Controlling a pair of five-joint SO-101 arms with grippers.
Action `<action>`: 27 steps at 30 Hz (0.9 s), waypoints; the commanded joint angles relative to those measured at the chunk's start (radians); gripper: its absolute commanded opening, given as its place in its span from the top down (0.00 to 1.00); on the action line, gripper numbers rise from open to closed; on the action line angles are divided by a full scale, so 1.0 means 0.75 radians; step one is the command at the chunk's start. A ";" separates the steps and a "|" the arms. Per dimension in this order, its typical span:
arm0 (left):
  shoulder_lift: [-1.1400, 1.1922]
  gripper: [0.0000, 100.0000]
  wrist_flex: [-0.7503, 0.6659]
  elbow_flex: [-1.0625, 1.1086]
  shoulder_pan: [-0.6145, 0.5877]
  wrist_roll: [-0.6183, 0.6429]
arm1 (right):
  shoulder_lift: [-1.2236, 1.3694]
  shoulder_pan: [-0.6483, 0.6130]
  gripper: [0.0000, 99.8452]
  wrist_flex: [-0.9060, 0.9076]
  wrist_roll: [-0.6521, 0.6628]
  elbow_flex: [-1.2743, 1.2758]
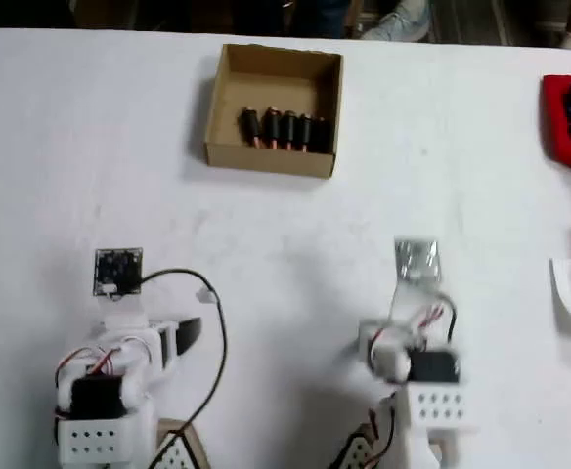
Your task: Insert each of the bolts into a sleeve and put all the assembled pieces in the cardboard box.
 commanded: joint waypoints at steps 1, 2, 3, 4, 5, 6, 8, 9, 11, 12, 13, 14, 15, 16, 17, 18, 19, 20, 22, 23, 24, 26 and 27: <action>-0.037 0.66 -0.029 0.030 0.010 -0.006 | -0.365 0.024 0.81 0.066 0.002 0.129; -0.037 0.66 -0.029 0.030 0.010 -0.006 | -0.457 0.024 0.81 0.128 0.002 0.139; -0.037 0.66 -0.029 0.030 0.010 -0.006 | -0.533 0.015 0.81 0.216 0.004 0.143; -0.037 0.66 -0.029 0.030 0.010 -0.006 | -0.605 0.013 0.81 0.318 0.004 0.139; -0.037 0.66 -0.029 0.030 0.010 -0.006 | -0.619 0.019 0.81 0.314 0.000 0.137; -0.037 0.66 -0.029 0.030 0.010 -0.006 | -0.607 0.024 0.81 0.300 0.000 0.137; -0.037 0.66 -0.031 0.030 0.008 -0.010 | -0.557 0.024 0.81 0.279 0.004 0.137; -0.037 0.66 -0.031 0.030 0.010 -0.010 | -0.545 0.024 0.81 0.267 0.006 0.137; -0.037 0.66 -0.031 0.030 0.010 -0.012 | -0.541 0.024 0.81 0.267 0.006 0.137; -0.037 0.66 -0.031 0.030 0.010 -0.012 | -0.541 0.024 0.81 0.267 0.006 0.137; -0.037 0.66 -0.031 0.030 0.010 -0.014 | -0.541 0.024 0.81 0.267 0.006 0.137; -0.037 0.66 -0.031 0.030 0.010 -0.027 | -0.541 0.024 0.81 0.267 0.006 0.137; -0.037 0.66 -0.031 0.030 0.010 -0.068 | -0.541 0.024 0.81 0.267 0.006 0.137; -0.037 0.66 -0.031 0.030 0.010 -0.129 | -0.541 0.024 0.81 0.267 0.006 0.137; -0.037 0.66 -0.029 0.030 0.006 -0.205 | -0.541 0.024 0.81 0.267 0.006 0.137; -0.037 0.66 -0.029 0.030 0.004 -0.270 | -0.541 0.024 0.81 0.267 0.006 0.137; -0.037 0.66 -0.029 0.030 0.004 -0.301 | -0.541 0.024 0.81 0.267 0.006 0.137; -0.037 0.66 -0.029 0.030 0.006 -0.295 | -0.541 0.024 0.81 0.267 0.006 0.137; -0.037 0.66 -0.027 0.030 0.010 -0.207 | -0.541 0.024 0.81 0.267 0.006 0.137; -0.037 0.66 -0.029 0.030 0.010 -0.145 | -0.541 0.024 0.81 0.267 0.006 0.137; -0.037 0.66 -0.031 0.030 0.010 -0.102 | -0.541 0.024 0.81 0.267 0.006 0.137; -0.037 0.66 -0.031 0.030 0.010 -0.096 | -0.541 0.024 0.81 0.267 0.006 0.137; -0.037 0.66 -0.031 0.030 0.010 -0.110 | -0.541 0.024 0.81 0.267 0.006 0.137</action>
